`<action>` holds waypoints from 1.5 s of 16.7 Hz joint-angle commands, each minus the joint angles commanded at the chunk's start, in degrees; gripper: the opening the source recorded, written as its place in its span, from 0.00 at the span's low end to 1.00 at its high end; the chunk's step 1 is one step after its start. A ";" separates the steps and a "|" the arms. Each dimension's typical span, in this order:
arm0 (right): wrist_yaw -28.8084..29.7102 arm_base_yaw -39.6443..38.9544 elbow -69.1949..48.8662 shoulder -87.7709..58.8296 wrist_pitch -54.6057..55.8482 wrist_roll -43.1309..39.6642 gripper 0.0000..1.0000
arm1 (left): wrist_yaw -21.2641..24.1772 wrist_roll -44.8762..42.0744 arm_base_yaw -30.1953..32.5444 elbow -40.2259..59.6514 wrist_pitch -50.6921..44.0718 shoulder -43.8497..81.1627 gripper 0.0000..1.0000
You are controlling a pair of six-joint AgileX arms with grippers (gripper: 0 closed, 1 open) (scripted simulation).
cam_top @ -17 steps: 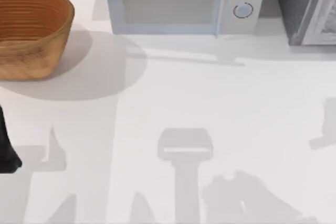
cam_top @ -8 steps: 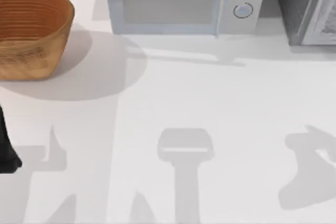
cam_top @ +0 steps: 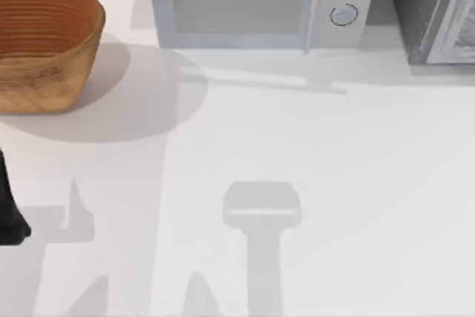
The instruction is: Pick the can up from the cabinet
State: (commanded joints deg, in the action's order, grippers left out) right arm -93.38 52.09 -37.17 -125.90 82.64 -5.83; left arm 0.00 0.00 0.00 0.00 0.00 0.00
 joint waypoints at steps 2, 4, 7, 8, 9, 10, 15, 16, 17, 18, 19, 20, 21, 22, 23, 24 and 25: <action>-2.30 1.25 -0.92 -2.89 2.04 -0.15 0.00 | 0.00 0.00 0.00 0.00 0.00 0.00 1.00; -2.72 1.48 -1.09 -3.42 2.41 -0.17 0.00 | 0.00 0.00 0.00 0.00 0.00 0.00 1.00; 2.78 1.03 -5.01 -4.94 -2.36 0.22 0.00 | 0.00 0.00 0.00 0.00 0.00 0.00 1.00; 2.77 0.95 -4.93 -4.85 -2.50 0.02 0.00 | 0.00 0.00 0.00 0.00 0.00 0.00 1.00; 2.74 0.69 -4.65 -4.55 -2.99 -0.77 0.00 | 0.00 0.00 0.00 0.00 0.00 0.00 1.00; 2.71 0.29 -4.20 -4.15 -3.75 -2.01 0.00 | 0.00 0.00 0.00 0.00 0.00 0.00 1.00; 1.76 -2.63 -1.19 -2.10 -8.68 -9.67 0.00 | 0.00 0.00 0.00 0.00 0.00 0.00 1.00; 1.64 -2.91 -0.91 -1.92 -9.14 -10.36 0.00 | 0.00 0.00 0.00 0.00 0.00 0.00 1.00; 1.62 -2.96 -0.86 -1.89 -9.22 -10.48 0.00 | 0.00 0.00 0.00 0.00 0.00 0.00 1.00; 1.62 -2.96 -0.86 -1.89 -9.22 -10.48 0.00 | 0.00 0.00 0.00 0.00 0.00 0.00 1.00; 1.62 -2.96 -0.86 -1.89 -9.22 -10.48 0.00 | 0.00 0.00 0.00 0.00 0.00 0.00 1.00; 1.62 -2.96 -0.86 -1.89 -9.22 -10.48 0.00 | 0.00 0.00 0.00 0.00 0.00 0.00 1.00; 1.62 -2.96 -0.86 -1.89 -9.22 -10.48 0.08 | 0.00 0.00 0.00 0.00 0.00 0.00 1.00; 1.62 -2.96 -0.86 -1.89 -9.22 -10.48 0.15 | 0.00 0.00 0.00 0.00 0.00 0.00 1.00; 1.62 -2.96 -0.86 -1.89 -9.22 -10.48 0.23 | 0.00 0.00 0.00 0.00 0.00 0.00 1.00; 1.62 -2.96 -0.86 -1.89 -9.22 -10.48 0.30 | 0.00 0.00 0.00 0.00 0.00 0.00 1.00; 1.62 -2.96 -0.86 -1.89 -9.22 -10.48 0.38 | 0.00 0.00 0.00 0.00 0.00 0.00 1.00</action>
State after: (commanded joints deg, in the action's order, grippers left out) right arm -91.76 49.14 -38.03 -127.79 73.41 -16.31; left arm 0.00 0.00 0.00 0.00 0.00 0.00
